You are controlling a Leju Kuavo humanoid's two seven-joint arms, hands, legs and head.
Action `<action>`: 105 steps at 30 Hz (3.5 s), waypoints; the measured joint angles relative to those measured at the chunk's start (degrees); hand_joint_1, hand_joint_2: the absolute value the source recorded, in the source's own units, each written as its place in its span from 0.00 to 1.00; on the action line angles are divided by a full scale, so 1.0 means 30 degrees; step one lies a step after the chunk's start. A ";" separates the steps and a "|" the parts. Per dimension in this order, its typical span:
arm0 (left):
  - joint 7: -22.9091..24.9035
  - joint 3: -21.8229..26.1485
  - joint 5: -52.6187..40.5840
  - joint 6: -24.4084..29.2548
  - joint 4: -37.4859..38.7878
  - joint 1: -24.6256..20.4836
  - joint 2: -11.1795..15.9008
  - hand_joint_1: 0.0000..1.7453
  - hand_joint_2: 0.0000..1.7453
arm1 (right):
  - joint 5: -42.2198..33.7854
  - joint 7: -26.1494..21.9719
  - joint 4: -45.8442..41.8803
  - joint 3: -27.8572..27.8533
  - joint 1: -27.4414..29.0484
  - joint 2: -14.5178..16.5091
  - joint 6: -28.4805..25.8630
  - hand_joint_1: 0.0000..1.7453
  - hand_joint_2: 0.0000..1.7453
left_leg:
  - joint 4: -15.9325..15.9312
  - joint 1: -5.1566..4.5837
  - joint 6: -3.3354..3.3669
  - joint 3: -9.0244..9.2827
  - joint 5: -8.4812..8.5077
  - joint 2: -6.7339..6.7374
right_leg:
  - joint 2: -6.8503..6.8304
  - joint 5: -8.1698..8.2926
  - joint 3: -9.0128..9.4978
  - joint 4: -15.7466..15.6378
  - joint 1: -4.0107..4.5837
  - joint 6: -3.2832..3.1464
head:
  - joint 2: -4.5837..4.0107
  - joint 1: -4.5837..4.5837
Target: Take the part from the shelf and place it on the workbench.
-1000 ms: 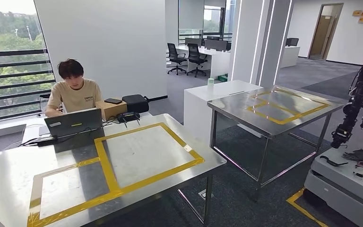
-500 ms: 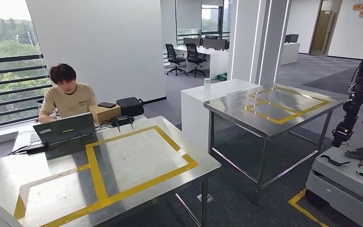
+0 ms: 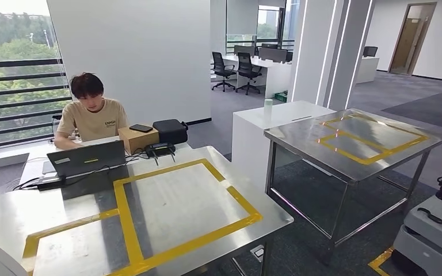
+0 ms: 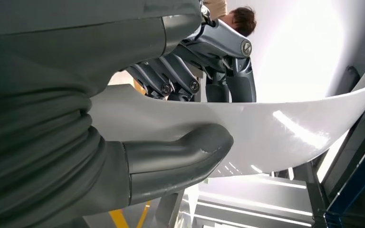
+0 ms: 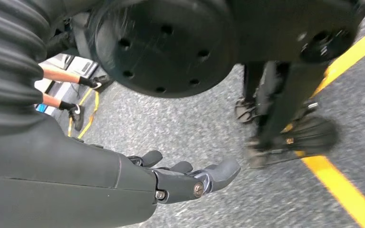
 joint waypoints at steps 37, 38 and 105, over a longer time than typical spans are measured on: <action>0.0459 -0.0854 -0.5205 0.3081 0.3913 -0.1869 0.0862 0.75 1.00 | 0.0115 -0.0089 0.0007 -0.0470 0.0038 0.0006 0.0006 0.00 0.75 | 0.1253 0.0187 -0.0705 0.0024 -0.0863 -0.0042 | 0.0312 0.3373 0.0421 -0.2230 0.0584 -0.0929 | -0.0015 -0.0064; 0.0292 -0.0933 -0.7326 0.4135 0.4554 -0.2248 0.1132 0.50 1.00 | 0.0166 -0.0104 0.0007 -0.0470 -0.0016 0.0002 0.0006 0.00 0.50 | 0.1631 0.0202 -0.0793 -0.0159 -0.0801 -0.0004 | 0.0307 0.3317 0.0640 -0.2415 0.0547 -0.1017 | -0.0015 -0.0067; 0.0371 -0.4910 -1.9775 0.8302 0.8191 -0.1929 0.1661 0.00 0.00 | 0.1017 -0.0255 0.0007 -0.0332 -0.0193 -0.0133 0.0013 0.00 0.00 | -0.0187 0.0132 -0.0086 -0.2430 0.2280 0.0611 | 0.0101 0.0764 0.0480 0.1696 -0.0093 0.0233 | -0.0015 -0.0044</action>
